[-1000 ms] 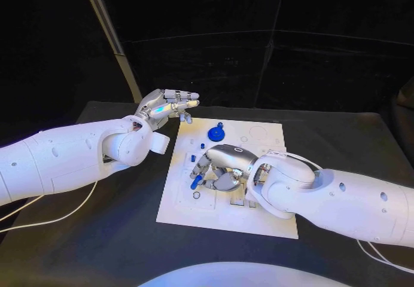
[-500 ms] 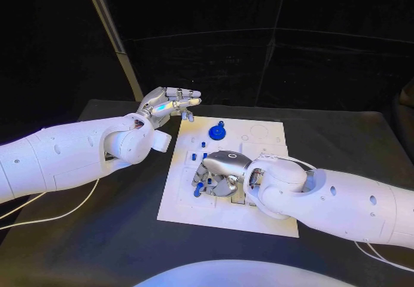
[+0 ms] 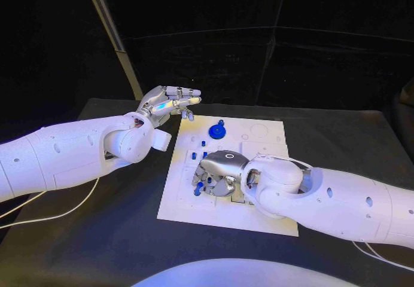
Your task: Assemble the parts on the task board
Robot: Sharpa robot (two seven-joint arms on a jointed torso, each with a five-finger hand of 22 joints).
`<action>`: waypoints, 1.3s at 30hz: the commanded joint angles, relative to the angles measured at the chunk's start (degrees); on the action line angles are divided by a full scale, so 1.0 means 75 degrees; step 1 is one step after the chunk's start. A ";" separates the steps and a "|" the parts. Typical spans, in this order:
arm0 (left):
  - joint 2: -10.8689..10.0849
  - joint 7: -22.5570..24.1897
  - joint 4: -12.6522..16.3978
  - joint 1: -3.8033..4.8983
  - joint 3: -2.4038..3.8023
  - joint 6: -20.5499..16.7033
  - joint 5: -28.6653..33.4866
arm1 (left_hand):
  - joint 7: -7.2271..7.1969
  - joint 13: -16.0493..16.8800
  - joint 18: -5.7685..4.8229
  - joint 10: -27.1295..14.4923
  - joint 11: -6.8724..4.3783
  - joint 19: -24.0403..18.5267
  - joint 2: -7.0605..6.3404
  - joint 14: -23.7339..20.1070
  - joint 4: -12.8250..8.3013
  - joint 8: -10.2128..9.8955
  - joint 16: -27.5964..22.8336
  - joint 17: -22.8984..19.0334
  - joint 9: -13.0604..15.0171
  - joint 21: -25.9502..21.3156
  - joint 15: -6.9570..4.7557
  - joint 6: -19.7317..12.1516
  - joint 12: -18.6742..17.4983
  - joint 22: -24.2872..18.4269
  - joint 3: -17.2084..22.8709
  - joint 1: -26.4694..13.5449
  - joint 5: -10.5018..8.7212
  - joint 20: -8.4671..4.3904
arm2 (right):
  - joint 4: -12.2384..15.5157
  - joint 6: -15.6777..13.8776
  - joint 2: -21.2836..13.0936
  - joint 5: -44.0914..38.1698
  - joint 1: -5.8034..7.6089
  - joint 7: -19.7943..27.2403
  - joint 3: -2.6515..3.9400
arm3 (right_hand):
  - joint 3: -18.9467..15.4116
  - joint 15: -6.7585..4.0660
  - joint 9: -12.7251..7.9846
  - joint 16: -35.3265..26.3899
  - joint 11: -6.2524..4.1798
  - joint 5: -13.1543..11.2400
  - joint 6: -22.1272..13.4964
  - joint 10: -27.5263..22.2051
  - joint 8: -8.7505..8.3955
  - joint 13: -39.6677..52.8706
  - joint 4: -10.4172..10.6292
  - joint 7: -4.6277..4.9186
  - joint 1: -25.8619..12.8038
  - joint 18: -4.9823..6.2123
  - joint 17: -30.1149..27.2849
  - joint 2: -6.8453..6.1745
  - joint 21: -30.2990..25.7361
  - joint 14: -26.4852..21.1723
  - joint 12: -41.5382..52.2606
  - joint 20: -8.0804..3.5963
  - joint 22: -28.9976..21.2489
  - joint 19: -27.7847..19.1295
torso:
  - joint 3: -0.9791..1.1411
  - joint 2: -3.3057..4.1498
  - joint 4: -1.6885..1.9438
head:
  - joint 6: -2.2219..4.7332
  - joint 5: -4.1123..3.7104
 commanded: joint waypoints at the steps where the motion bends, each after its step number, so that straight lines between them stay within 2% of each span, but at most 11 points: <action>1: 0.0007 0.0053 0.0009 0.0010 0.0006 0.0086 0.0021 | 0.0022 -0.0012 0.0044 -0.0055 0.0020 -0.0057 0.0096 -0.0037 -0.0003 -0.0034 -0.0031 -0.0007 -0.0008 -0.0026 -0.0002 -0.0049 0.0027 -0.0007 -0.0032 0.0005 -0.0030 0.0006 | 0.0021 0.0127 0.0054 -0.0345 0.0001 -0.0135 -0.0002 | 0.0022 0.0041 0.0008 0.0036 -0.0023 0.0021 0.0022 0.0054 -0.0022 0.0013 0.0032 0.0054 -0.0054 -0.0063 -0.0008 0.0001 0.0033 0.0113 -0.0051 0.0054 0.0000 -0.0005 | -0.0003 -0.0003 0.0003 | -0.0002 -0.0001; 7: 0.0008 0.0048 0.0010 0.0010 0.0006 0.0091 0.0021 | 0.0022 -0.0012 0.0044 -0.0055 0.0020 -0.0057 0.0096 -0.0037 -0.0003 -0.0034 -0.0031 -0.0007 -0.0008 -0.0026 -0.0002 -0.0049 0.0027 -0.0007 -0.0032 0.0005 -0.0030 0.0006 | 0.0065 0.0311 0.0148 -0.0590 -0.0008 -0.0205 -0.0031 | 0.0000 0.0038 0.0009 0.0033 -0.0029 0.0006 0.0029 0.0067 -0.0025 0.0014 0.0027 0.0047 -0.0089 -0.0059 -0.0020 -0.0035 0.0027 0.0107 -0.0063 0.0055 -0.0010 -0.0017 | 0.0000 -0.0001 0.0001 | -0.0002 0.0002; 15: 0.0005 0.0044 0.0012 0.0010 0.0006 0.0093 0.0021 | 0.0022 -0.0012 0.0044 -0.0055 0.0020 -0.0057 0.0096 -0.0037 -0.0003 -0.0034 -0.0031 -0.0007 -0.0008 -0.0026 -0.0002 -0.0049 0.0027 -0.0007 -0.0032 0.0005 -0.0030 0.0006 | 0.0068 0.0364 0.0219 -0.0835 -0.0010 -0.0305 -0.0092 | -0.0142 0.0087 -0.0023 -0.0087 0.0042 0.0059 -0.0123 -0.0165 -0.0114 -0.0015 0.0024 0.0097 -0.0303 -0.0032 -0.0197 -0.0295 -0.0061 0.0037 -0.0259 0.0087 -0.0157 -0.0133 | -0.0004 -0.0003 0.0005 | -0.0003 -0.0008; 21: 0.0004 0.0041 0.0007 0.0010 0.0006 0.0095 0.0021 | 0.0022 -0.0012 0.0044 -0.0055 0.0020 -0.0057 0.0096 -0.0037 -0.0003 -0.0034 -0.0031 -0.0007 -0.0008 -0.0026 -0.0002 -0.0049 0.0027 -0.0007 -0.0032 0.0005 -0.0030 0.0006 | 0.0060 0.0162 0.0230 -0.0855 -0.0010 -0.0252 -0.0103 | -0.0390 0.0226 -0.0058 -0.0708 0.0200 0.0157 -0.0483 -0.0897 -0.0142 -0.0028 0.0099 0.0177 -0.0581 0.0127 -0.0974 -0.0569 -0.0563 -0.0195 -0.0573 0.0204 -0.0966 -0.0632 | -0.0001 -0.0004 0.0000 | -0.0005 -0.0010; 23: 0.0005 0.0039 0.0003 0.0010 0.0006 0.0095 0.0021 | 0.0022 -0.0012 0.0044 -0.0055 0.0020 -0.0057 0.0096 -0.0037 -0.0003 -0.0034 -0.0031 -0.0007 -0.0008 -0.0026 -0.0002 -0.0049 0.0027 -0.0007 -0.0032 0.0005 -0.0030 0.0006 | 0.0058 0.0033 0.0227 -0.0831 -0.0010 -0.0200 -0.0104 | -0.0652 0.0248 -0.0054 -0.1123 0.0226 0.0219 -0.0725 -0.1171 -0.0129 -0.0010 0.0131 0.0187 -0.0675 0.0215 -0.1455 -0.0660 -0.0881 -0.0342 -0.0603 0.0246 -0.1424 -0.0902 | -0.0001 -0.0005 -0.0002 | -0.0003 -0.0011; 25: 0.0006 0.0035 0.0001 0.0010 0.0006 0.0098 0.0021 | 0.0022 -0.0012 0.0044 -0.0055 0.0020 -0.0057 0.0096 -0.0037 -0.0003 -0.0034 -0.0031 -0.0007 -0.0008 -0.0026 -0.0002 -0.0049 0.0027 -0.0007 -0.0032 0.0005 -0.0030 0.0006 | 0.0063 -0.0205 0.0213 -0.0809 -0.0010 -0.0152 -0.0105 | -0.1100 0.0231 -0.0046 -0.1607 0.0268 0.0444 -0.0971 -0.1426 -0.0107 0.0004 0.0222 0.0182 -0.0802 0.0289 -0.2012 -0.0736 -0.1238 -0.0505 -0.0580 0.0280 -0.1914 -0.1164 | 0.0000 -0.0006 -0.0004 | 0.0000 -0.0011; 27: 0.0006 0.0031 0.0000 0.0010 0.0006 0.0103 0.0021 | 0.0022 -0.0012 0.0044 -0.0055 0.0020 -0.0057 0.0096 -0.0037 -0.0003 -0.0034 -0.0031 -0.0007 -0.0008 -0.0026 -0.0002 -0.0049 0.0027 -0.0007 -0.0032 0.0005 -0.0030 0.0006 | 0.0078 -0.0450 0.0188 -0.0790 -0.0011 -0.0119 -0.0105 | -0.1416 0.0260 -0.0047 -0.1799 0.0239 0.0510 -0.1116 -0.1536 -0.0129 0.0010 0.0285 0.0182 -0.0829 0.0324 -0.2234 -0.0732 -0.1392 -0.0539 -0.0520 0.0271 -0.2107 -0.1235 | 0.0001 -0.0003 -0.0001 | 0.0008 -0.0016; 31: 0.0006 0.0025 -0.0005 0.0010 0.0006 0.0110 0.0021 | 0.0025 -0.0011 0.0044 -0.0070 0.0022 -0.0054 0.0099 -0.0041 -0.0001 -0.0036 -0.0028 -0.0015 -0.0008 -0.0037 0.0000 -0.0056 0.0040 -0.0015 -0.0052 0.0007 -0.0030 0.0008 | 0.0182 -0.1100 0.0020 -0.0639 -0.0012 0.0003 -0.0106 | -0.2227 0.0261 -0.0033 -0.2015 0.0225 0.0567 -0.1333 -0.1725 -0.0113 0.0020 0.0441 0.0149 -0.0641 0.0350 -0.2490 -0.0579 -0.1599 -0.0520 -0.0268 0.0258 -0.2332 -0.1232 | 0.0007 -0.0004 -0.0004 | 0.0027 -0.0022; 33: 0.0001 0.0023 -0.0006 0.0010 0.0006 0.0115 0.0021 | 0.0025 -0.0011 0.0044 -0.0070 0.0022 -0.0054 0.0099 -0.0041 -0.0001 -0.0036 -0.0028 -0.0015 -0.0008 -0.0037 0.0000 -0.0056 0.0040 -0.0015 -0.0052 0.0007 -0.0030 0.0008 | 0.0336 -0.1415 -0.0230 -0.0393 -0.0013 0.0122 -0.0107 | -0.2547 0.0250 -0.0028 -0.2109 0.0235 0.0584 -0.1351 -0.1777 -0.0112 0.0022 0.0533 0.0165 -0.0527 0.0365 -0.2610 -0.0481 -0.1685 -0.0517 -0.0122 0.0252 -0.2432 -0.1230 | 0.0007 -0.0003 0.0003 | 0.0032 -0.0052; 35: -0.0010 0.0021 -0.0005 0.0010 0.0006 0.0116 0.0021 | 0.0025 -0.0011 0.0044 -0.0070 0.0022 -0.0054 0.0099 -0.0041 -0.0001 -0.0036 -0.0028 -0.0015 -0.0008 -0.0037 0.0000 -0.0056 0.0040 -0.0015 -0.0052 0.0007 -0.0030 0.0008 | 0.0480 -0.1616 -0.0478 -0.0185 -0.0013 0.0190 -0.0106 | -0.2643 0.0237 -0.0028 -0.2103 0.0210 0.0604 -0.1361 -0.1704 -0.0115 0.0034 0.0556 0.0177 -0.0455 0.0355 -0.2608 -0.0422 -0.1667 -0.0482 -0.0006 0.0242 -0.2394 -0.1178 | 0.0006 -0.0004 0.0003 | 0.0044 -0.0068; 39: -0.0034 0.0018 -0.0010 0.0010 0.0006 0.0109 0.0021 | 0.0025 -0.0011 0.0044 -0.0070 0.0022 -0.0054 0.0099 -0.0041 -0.0001 -0.0036 -0.0028 -0.0015 -0.0008 -0.0037 0.0000 -0.0056 0.0040 -0.0015 -0.0052 0.0007 -0.0030 0.0008 | 0.0816 -0.1969 -0.1154 0.0540 -0.0001 0.0280 -0.0098 | -0.2800 0.0215 -0.0009 -0.2023 0.0198 0.0648 -0.1248 -0.1483 -0.0076 0.0049 0.0616 0.0192 -0.0391 0.0332 -0.2526 -0.0326 -0.1604 -0.0387 0.0238 0.0220 -0.2294 -0.1061 | -0.0004 -0.0031 -0.0030 | 0.0082 -0.0136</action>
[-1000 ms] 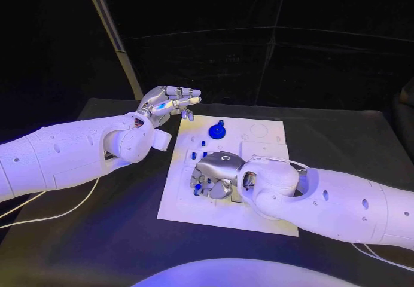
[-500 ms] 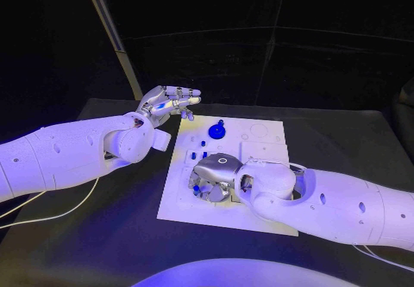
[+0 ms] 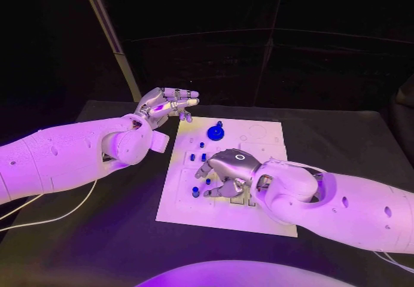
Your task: Assemble the parts on the task board
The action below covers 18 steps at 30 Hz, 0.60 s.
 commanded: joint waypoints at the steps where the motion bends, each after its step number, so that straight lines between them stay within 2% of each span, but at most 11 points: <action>1: -0.0020 0.0023 -0.0001 0.0010 0.0005 0.0086 0.0020 | -0.0003 -0.0011 0.0044 -0.0042 -0.0007 -0.0054 0.0070 -0.0041 -0.0001 -0.0036 -0.0028 -0.0006 -0.0008 -0.0037 0.0000 -0.0028 0.0040 -0.0007 -0.0053 -0.0022 -0.0030 0.0007 | 0.0306 -0.0982 -0.0582 0.1293 0.0038 0.0305 0.0014 | -0.0130 -0.0019 0.0041 0.0236 0.0015 0.0101 0.0181 0.0336 0.0079 0.0035 0.0059 0.0039 0.0021 0.0054 0.0259 0.0094 0.0173 0.0169 0.0246 -0.0014 0.0248 0.0217 | -0.0015 -0.0031 -0.0031 | 0.0048 -0.0103; 4: -0.0025 0.0023 0.0000 0.0010 0.0005 0.0087 0.0020 | -0.0003 -0.0011 0.0044 -0.0042 -0.0007 -0.0054 0.0070 -0.0041 -0.0001 -0.0036 -0.0028 -0.0006 -0.0008 -0.0037 0.0000 -0.0028 0.0040 -0.0007 -0.0053 -0.0022 -0.0030 0.0007 | 0.0545 -0.1036 -0.1240 0.2312 0.0129 0.0233 0.0027 | -0.0156 -0.0083 0.0093 0.0868 -0.0080 0.0267 0.0515 0.1101 0.0228 0.0156 0.0160 0.0034 -0.0008 -0.0089 0.0995 0.0216 0.0701 0.0425 0.0666 -0.0055 0.1041 0.0685 | -0.0029 -0.0058 -0.0042 | 0.0083 -0.0235; 6: -0.0024 0.0020 -0.0003 0.0010 0.0004 0.0087 0.0020 | -0.0003 -0.0011 0.0044 -0.0042 -0.0007 -0.0054 0.0070 -0.0041 -0.0001 -0.0036 -0.0028 -0.0006 -0.0008 -0.0037 0.0000 -0.0028 0.0040 -0.0007 -0.0053 -0.0022 -0.0030 0.0007 | 0.0680 -0.1000 -0.1697 0.3042 0.0194 0.0092 0.0032 | -0.0262 -0.0204 0.0128 0.1482 -0.0260 0.0399 0.0735 0.1812 0.0355 0.0331 0.0329 -0.0110 -0.0199 -0.0202 0.1727 0.0228 0.1124 0.0618 0.1051 -0.0139 0.1678 0.1036 | -0.0036 -0.0079 -0.0067 | 0.0104 -0.0338; 8: -0.0022 0.0018 -0.0007 0.0010 0.0004 0.0085 0.0020 | -0.0003 -0.0011 0.0044 -0.0042 -0.0007 -0.0054 0.0070 -0.0041 -0.0001 -0.0036 -0.0028 -0.0006 -0.0008 -0.0037 0.0000 -0.0028 0.0040 -0.0007 -0.0053 -0.0022 -0.0030 0.0007 | 0.0784 -0.0927 -0.2075 0.3564 0.0231 -0.0082 0.0033 | -0.0413 -0.0346 0.0155 0.1891 -0.0427 0.0776 0.0881 0.2316 0.0465 0.0566 0.0475 -0.0261 -0.0371 -0.0278 0.2198 0.0182 0.1410 0.0724 0.1410 -0.0271 0.2091 0.1260 | -0.0046 -0.0097 -0.0090 | 0.0119 -0.0437; 10: -0.0020 0.0017 -0.0007 0.0010 0.0003 0.0083 0.0020 | -0.0003 -0.0011 0.0044 -0.0042 -0.0007 -0.0054 0.0070 -0.0041 -0.0001 -0.0036 -0.0028 -0.0006 -0.0008 -0.0037 0.0000 -0.0028 0.0040 -0.0007 -0.0053 -0.0022 -0.0030 0.0007 | 0.0875 -0.0849 -0.2398 0.3881 0.0253 -0.0313 0.0032 | -0.0621 -0.0450 0.0180 0.2261 -0.0546 0.0990 0.0977 0.2690 0.0577 0.0921 0.0658 -0.0369 -0.0572 -0.0357 0.2627 0.0166 0.1683 0.0781 0.1840 -0.0390 0.2497 0.1455 | -0.0057 -0.0112 -0.0119 | 0.0132 -0.0529; 13: -0.0019 0.0017 -0.0002 0.0009 0.0002 0.0084 0.0020 | -0.0003 -0.0011 0.0044 -0.0042 -0.0007 -0.0054 0.0070 -0.0041 -0.0001 -0.0036 -0.0028 -0.0006 -0.0008 -0.0037 0.0000 -0.0028 0.0040 -0.0007 -0.0053 -0.0022 -0.0030 0.0007 | 0.1005 -0.0671 -0.2829 0.4010 0.0269 -0.0780 0.0028 | -0.1000 -0.0533 0.0239 0.2650 -0.0633 0.1110 0.1024 0.2753 0.0771 0.1664 0.0991 -0.0465 -0.0832 -0.0420 0.3071 0.0202 0.1926 0.0781 0.2542 -0.0490 0.2857 0.1576 | -0.0065 -0.0137 -0.0172 | 0.0163 -0.0657; 15: -0.0023 0.0016 0.0004 0.0007 0.0000 0.0086 0.0020 | -0.0003 -0.0011 0.0044 -0.0042 -0.0007 -0.0054 0.0070 -0.0041 -0.0001 -0.0036 -0.0028 -0.0006 -0.0008 -0.0037 0.0000 -0.0028 0.0040 -0.0007 -0.0053 -0.0022 -0.0030 0.0007 | 0.1082 -0.0593 -0.3031 0.3906 0.0272 -0.1068 0.0026 | -0.1216 -0.0550 0.0286 0.2814 -0.0660 0.1100 0.1037 0.2748 0.0881 0.2187 0.1189 -0.0504 -0.0976 -0.0445 0.3267 0.0213 0.2017 0.0777 0.3004 -0.0508 0.3000 0.1614 | -0.0065 -0.0153 -0.0211 | 0.0167 -0.0679; 17: -0.0030 0.0016 0.0009 0.0001 -0.0004 0.0088 0.0020 | -0.0002 -0.0011 0.0044 -0.0050 -0.0006 -0.0052 0.0074 -0.0043 0.0001 -0.0036 -0.0027 -0.0012 -0.0007 -0.0043 0.0002 -0.0030 0.0048 -0.0012 -0.0065 -0.0022 -0.0030 0.0009 | 0.1179 -0.0527 -0.3236 0.3627 0.0271 -0.1459 0.0022 | -0.1489 -0.0573 0.0382 0.3049 -0.0688 0.1094 0.1040 0.2722 0.1057 0.3446 0.1407 -0.0550 -0.1026 -0.0482 0.3556 0.0249 0.2150 0.0782 0.4023 -0.0530 0.3211 0.1677 | -0.0056 -0.0168 -0.0269 | 0.0170 -0.0729; 18: -0.0032 0.0016 0.0010 -0.0003 -0.0006 0.0089 0.0020 | -0.0002 -0.0011 0.0044 -0.0050 -0.0006 -0.0052 0.0074 -0.0043 0.0001 -0.0036 -0.0027 -0.0012 -0.0007 -0.0043 0.0002 -0.0030 0.0048 -0.0012 -0.0065 -0.0022 -0.0030 0.0009 | 0.1213 -0.0489 -0.3296 0.3491 0.0269 -0.1629 0.0021 | -0.1580 -0.0575 0.0419 0.3110 -0.0699 0.1079 0.1039 0.2681 0.1115 0.3704 0.1479 -0.0547 -0.1047 -0.0491 0.3631 0.0254 0.2182 0.0782 0.4212 -0.0532 0.3262 0.1691 | -0.0054 -0.0170 -0.0285 | 0.0173 -0.0769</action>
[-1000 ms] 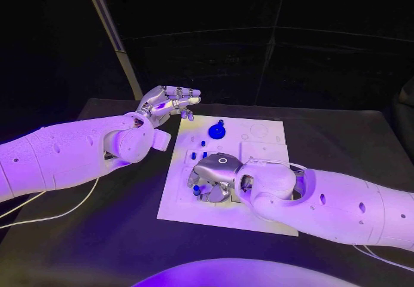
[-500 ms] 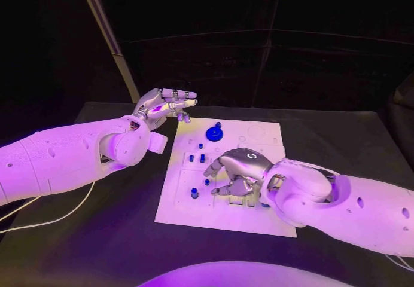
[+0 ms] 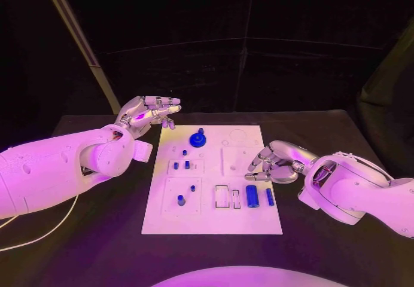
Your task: Assemble the parts on the task board
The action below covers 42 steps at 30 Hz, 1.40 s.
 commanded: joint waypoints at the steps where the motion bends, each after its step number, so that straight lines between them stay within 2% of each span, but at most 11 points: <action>1: -0.0009 0.0024 0.0015 -0.0003 -0.0002 0.0085 0.0019 | -0.0002 -0.0011 0.0044 -0.0051 -0.0006 -0.0052 0.0074 -0.0043 0.0001 -0.0036 -0.0027 -0.0012 -0.0007 -0.0043 0.0002 -0.0030 0.0048 -0.0011 -0.0065 -0.0022 -0.0030 0.0009 | 0.0154 0.0207 -0.0160 -0.0075 0.0004 -0.1132 -0.0005 | -0.0298 -0.0089 0.0120 0.0187 -0.0079 -0.0009 -0.0065 -0.0162 0.0180 0.0920 0.0188 -0.0051 -0.0011 -0.0076 0.0221 0.0010 0.0104 0.0295 0.0667 -0.0007 0.0162 0.0053 | 0.0005 -0.0035 -0.0107 | 0.0009 -0.0102; 3: -0.0013 0.0025 0.0015 -0.0012 -0.0005 0.0088 0.0020 | -0.0002 -0.0011 0.0044 -0.0051 -0.0006 -0.0052 0.0074 -0.0043 0.0001 -0.0036 -0.0027 -0.0012 -0.0007 -0.0043 0.0002 -0.0030 0.0048 -0.0011 -0.0065 -0.0022 -0.0030 0.0009 | 0.0193 0.0279 -0.0204 -0.0374 -0.0016 -0.1436 -0.0008 | -0.0456 -0.0055 0.0193 0.0229 -0.0074 -0.0056 -0.0109 -0.0255 0.0279 0.1221 0.0328 -0.0066 -0.0022 -0.0073 0.0264 0.0031 0.0129 0.0284 0.0837 -0.0019 0.0198 0.0052 | 0.0009 -0.0053 -0.0144 | 0.0011 -0.0117; 8: -0.0017 0.0027 0.0022 -0.0027 -0.0010 0.0097 0.0020 | -0.0002 -0.0011 0.0044 -0.0051 -0.0006 -0.0052 0.0074 -0.0043 0.0001 -0.0036 -0.0027 -0.0012 -0.0007 -0.0043 0.0002 -0.0030 0.0048 -0.0011 -0.0065 -0.0022 -0.0030 0.0009 | 0.0241 0.0445 -0.0181 -0.0941 -0.0128 -0.1976 -0.0013 | -0.0702 -0.0070 0.0323 0.0337 -0.0076 0.0045 -0.0183 -0.0283 0.0440 0.1810 0.0484 -0.0069 -0.0101 -0.0099 0.0402 0.0071 0.0199 0.0288 0.1201 -0.0002 0.0319 0.0090 | 0.0019 -0.0069 -0.0164 | 0.0008 -0.0145; 14: -0.0040 0.0027 0.0030 -0.0039 -0.0012 0.0099 0.0020 | -0.0002 -0.0011 0.0044 -0.0051 -0.0006 -0.0052 0.0074 -0.0043 0.0001 -0.0036 -0.0027 -0.0012 -0.0007 -0.0043 0.0002 -0.0030 0.0048 -0.0011 -0.0065 -0.0022 -0.0030 0.0009 | 0.0196 0.0695 0.0031 -0.1292 -0.0280 -0.2318 -0.0020 | -0.0880 -0.0064 0.0423 0.0387 -0.0070 0.0040 -0.0267 -0.0339 0.0551 0.2082 0.0501 -0.0066 -0.0230 -0.0105 0.0467 0.0099 0.0223 0.0285 0.1307 0.0004 0.0360 0.0095 | 0.0026 -0.0060 -0.0160 | -0.0021 -0.0138; 18: -0.0054 0.0026 0.0034 -0.0043 -0.0013 0.0098 0.0020 | -0.0002 -0.0011 0.0044 -0.0051 -0.0006 -0.0052 0.0074 -0.0043 0.0001 -0.0036 -0.0027 -0.0012 -0.0007 -0.0043 0.0002 -0.0030 0.0048 -0.0011 -0.0065 -0.0022 -0.0030 0.0009 | 0.0146 0.0797 0.0186 -0.1390 -0.0376 -0.2412 -0.0022 | -0.0952 -0.0063 0.0477 0.0504 -0.0070 0.0020 -0.0304 -0.0283 0.0611 0.2392 0.0503 -0.0068 -0.0284 -0.0123 0.0642 0.0106 0.0271 0.0310 0.1525 0.0007 0.0452 0.0137 | 0.0013 -0.0062 -0.0156 | -0.0027 -0.0151; 20: -0.0058 0.0027 0.0037 -0.0045 -0.0013 0.0101 0.0020 | -0.0002 -0.0011 0.0044 -0.0051 -0.0006 -0.0052 0.0074 -0.0043 0.0001 -0.0036 -0.0027 -0.0012 -0.0007 -0.0043 0.0002 -0.0030 0.0048 -0.0011 -0.0065 -0.0022 -0.0030 0.0009 | 0.0103 0.0873 0.0274 -0.1421 -0.0412 -0.2466 -0.0022 | -0.0989 -0.0062 0.0514 0.0619 -0.0072 0.0006 -0.0334 -0.0206 0.0651 0.2699 0.0501 -0.0068 -0.0305 -0.0137 0.0814 0.0119 0.0309 0.0336 0.1768 0.0009 0.0522 0.0170 | 0.0016 -0.0061 -0.0156 | -0.0040 -0.0144; 23: -0.0067 0.0026 0.0044 -0.0046 -0.0013 0.0104 0.0020 | -0.0002 -0.0011 0.0044 -0.0051 -0.0006 -0.0052 0.0074 -0.0043 0.0001 -0.0036 -0.0027 -0.0012 -0.0007 -0.0043 0.0002 -0.0030 0.0048 -0.0011 -0.0065 -0.0022 -0.0030 0.0009 | 0.0048 0.0944 0.0380 -0.1446 -0.0456 -0.2524 -0.0023 | -0.1042 -0.0058 0.0572 0.0796 -0.0069 -0.0009 -0.0385 -0.0098 0.0711 0.3160 0.0501 -0.0066 -0.0344 -0.0148 0.1081 0.0132 0.0342 0.0372 0.2135 0.0013 0.0579 0.0191 | 0.0019 -0.0052 -0.0147 | -0.0049 -0.0137; 27: -0.0080 0.0027 0.0048 -0.0048 -0.0013 0.0103 0.0020 | -0.0002 -0.0011 0.0044 -0.0051 -0.0006 -0.0052 0.0074 -0.0043 0.0001 -0.0036 -0.0027 -0.0012 -0.0007 -0.0043 0.0002 -0.0030 0.0048 -0.0011 -0.0065 -0.0022 -0.0030 0.0009 | -0.0046 0.1045 0.0564 -0.1468 -0.0509 -0.2581 -0.0024 | -0.1096 -0.0050 0.0657 0.0945 -0.0063 -0.0013 -0.0463 -0.0019 0.0801 0.3658 0.0504 -0.0061 -0.0385 -0.0163 0.1303 0.0152 0.0390 0.0390 0.2509 0.0021 0.0665 0.0223 | 0.0016 -0.0058 -0.0162 | -0.0063 -0.0121; 42: -0.0100 0.0022 0.0066 -0.0050 -0.0013 0.0107 0.0020 | -0.0003 -0.0009 0.0043 -0.0061 -0.0005 -0.0050 0.0084 -0.0047 0.0013 -0.0031 -0.0024 -0.0021 -0.0005 -0.0055 0.0005 -0.0024 0.0064 -0.0020 -0.0088 -0.0033 -0.0030 0.0012 | -0.0355 0.1272 0.0959 -0.1648 -0.0676 -0.2864 -0.0024 | -0.1093 -0.0043 0.0775 0.1014 -0.0060 0.0038 -0.0540 -0.0018 0.0931 0.4031 0.0472 -0.0061 -0.0246 -0.0169 0.1407 0.0276 0.0418 0.0385 0.2732 0.0031 0.0711 0.0228 | 0.0016 -0.0062 -0.0145 | -0.0095 -0.0116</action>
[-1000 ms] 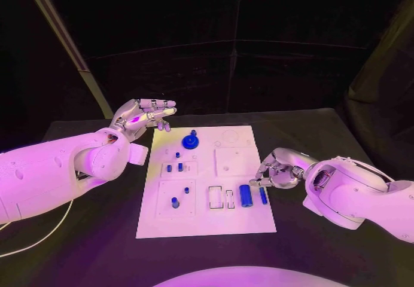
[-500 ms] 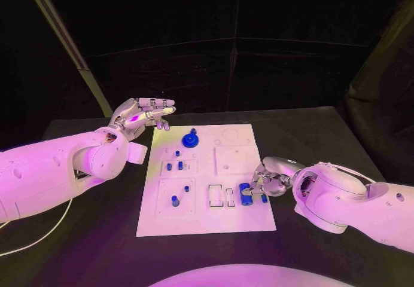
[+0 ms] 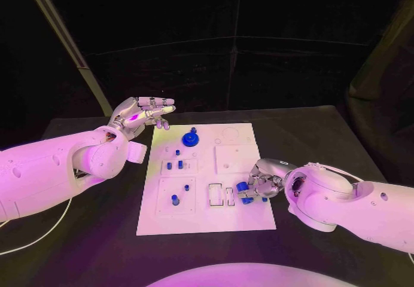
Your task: Assemble the parts on the task board
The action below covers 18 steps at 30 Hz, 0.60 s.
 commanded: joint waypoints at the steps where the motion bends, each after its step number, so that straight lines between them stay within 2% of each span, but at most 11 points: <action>1: -0.0009 0.0026 0.0021 0.0006 0.0006 0.0084 0.0020 | -0.0003 -0.0009 0.0043 -0.0061 -0.0005 -0.0050 0.0046 -0.0047 0.0001 -0.0031 -0.0024 -0.0007 -0.0005 -0.0025 0.0005 -0.0024 0.0011 -0.0006 -0.0033 0.0005 -0.0030 0.0012 | -0.0067 0.0257 0.0041 -0.0146 -0.0051 -0.0239 -0.0033 | -0.0035 -0.0003 -0.0013 0.0048 -0.0010 0.0027 -0.0065 -0.0002 -0.0010 0.0049 -0.0023 0.0001 0.0107 -0.0048 0.0012 0.0089 0.0041 0.0397 0.0026 0.0001 0.0143 0.0063 | -0.0001 -0.0006 0.0009 | -0.0005 0.0011; 5: -0.0015 0.0024 0.0025 0.0006 0.0006 0.0087 0.0020 | -0.0003 -0.0009 0.0043 -0.0061 -0.0005 -0.0050 0.0046 -0.0047 0.0001 -0.0031 -0.0024 -0.0007 -0.0005 -0.0025 0.0005 -0.0024 0.0011 -0.0006 -0.0033 0.0005 -0.0030 0.0012 | -0.0078 0.0155 0.0058 -0.0162 -0.0063 -0.0279 -0.0033 | -0.0020 -0.0008 0.0047 0.0054 -0.0017 0.0114 -0.0073 -0.0022 0.0061 0.0132 -0.0065 -0.0007 0.0297 -0.0047 0.0023 0.0169 0.0044 0.0391 0.0039 -0.0001 0.0147 0.0057 | 0.0002 -0.0006 0.0000 | -0.0010 0.0026; 7: -0.0019 0.0024 0.0026 0.0006 0.0006 0.0089 0.0020 | -0.0003 -0.0009 0.0043 -0.0061 -0.0005 -0.0050 0.0046 -0.0047 0.0001 -0.0031 -0.0024 -0.0007 -0.0005 -0.0025 0.0005 -0.0024 0.0011 -0.0006 -0.0033 0.0005 -0.0030 0.0012 | -0.0048 -0.0093 0.0042 -0.0171 -0.0067 -0.0201 -0.0033 | 0.0027 -0.0025 0.0117 0.0089 -0.0041 0.0267 0.0001 0.0011 0.0160 0.0259 -0.0107 -0.0037 0.0467 -0.0057 0.0083 0.0305 0.0072 0.0399 0.0118 -0.0010 0.0201 0.0084 | 0.0003 -0.0010 -0.0004 | -0.0009 0.0034; 8: -0.0021 0.0024 0.0026 0.0005 0.0006 0.0089 0.0020 | -0.0003 -0.0009 0.0043 -0.0061 -0.0005 -0.0050 0.0046 -0.0047 0.0001 -0.0031 -0.0024 -0.0007 -0.0005 -0.0025 0.0005 -0.0024 0.0011 -0.0006 -0.0033 0.0005 -0.0030 0.0012 | -0.0019 -0.0269 0.0023 -0.0173 -0.0068 -0.0144 -0.0032 | 0.0041 -0.0040 0.0161 0.0115 -0.0062 0.0447 0.0064 0.0052 0.0222 0.0351 -0.0124 -0.0062 0.0536 -0.0064 0.0125 0.0356 0.0090 0.0404 0.0192 -0.0021 0.0235 0.0103 | 0.0005 -0.0013 -0.0008 | -0.0009 0.0039; 11: -0.0024 0.0024 0.0023 0.0003 0.0006 0.0091 0.0020 | -0.0003 -0.0009 0.0043 -0.0061 -0.0005 -0.0050 0.0046 -0.0047 0.0001 -0.0031 -0.0024 -0.0007 -0.0005 -0.0025 0.0005 -0.0024 0.0011 -0.0006 -0.0033 0.0005 -0.0030 0.0012 | 0.0077 -0.0731 -0.0052 -0.0162 -0.0070 -0.0003 -0.0031 | 0.0015 -0.0075 0.0268 0.0137 -0.0105 0.0850 0.0149 0.0088 0.0340 0.0454 -0.0119 -0.0110 0.0613 -0.0071 0.0169 0.0416 0.0109 0.0405 0.0237 -0.0054 0.0273 0.0122 | 0.0010 -0.0015 -0.0013 | -0.0001 0.0043; 14: -0.0025 0.0023 0.0021 -0.0003 0.0005 0.0094 0.0020 | -0.0003 -0.0009 0.0043 -0.0061 -0.0005 -0.0050 0.0046 -0.0047 0.0001 -0.0031 -0.0024 -0.0007 -0.0005 -0.0025 0.0005 -0.0024 0.0011 -0.0006 -0.0033 0.0005 -0.0030 0.0012 | 0.0200 -0.1163 -0.0149 -0.0047 -0.0070 0.0120 -0.0030 | -0.0016 -0.0092 0.0336 0.0148 -0.0123 0.1106 0.0141 0.0097 0.0387 0.0498 -0.0102 -0.0127 0.0653 -0.0076 0.0193 0.0443 0.0121 0.0406 0.0230 -0.0074 0.0295 0.0133 | 0.0007 -0.0015 -0.0008 | 0.0003 0.0049; 18: -0.0022 0.0022 0.0016 -0.0009 0.0005 0.0096 0.0020 | -0.0003 -0.0009 0.0043 -0.0061 -0.0005 -0.0050 0.0046 -0.0047 0.0001 -0.0031 -0.0024 -0.0007 -0.0005 -0.0025 0.0005 -0.0024 0.0011 -0.0006 -0.0033 0.0005 -0.0030 0.0012 | 0.0409 -0.1781 -0.0262 0.0388 -0.0068 0.0293 -0.0028 | -0.0041 -0.0096 0.0372 0.0130 -0.0125 0.1242 0.0105 0.0080 0.0397 0.0480 -0.0080 -0.0125 0.0666 -0.0077 0.0168 0.0464 0.0123 0.0400 0.0171 -0.0081 0.0299 0.0134 | -0.0001 -0.0013 0.0002 | 0.0009 0.0049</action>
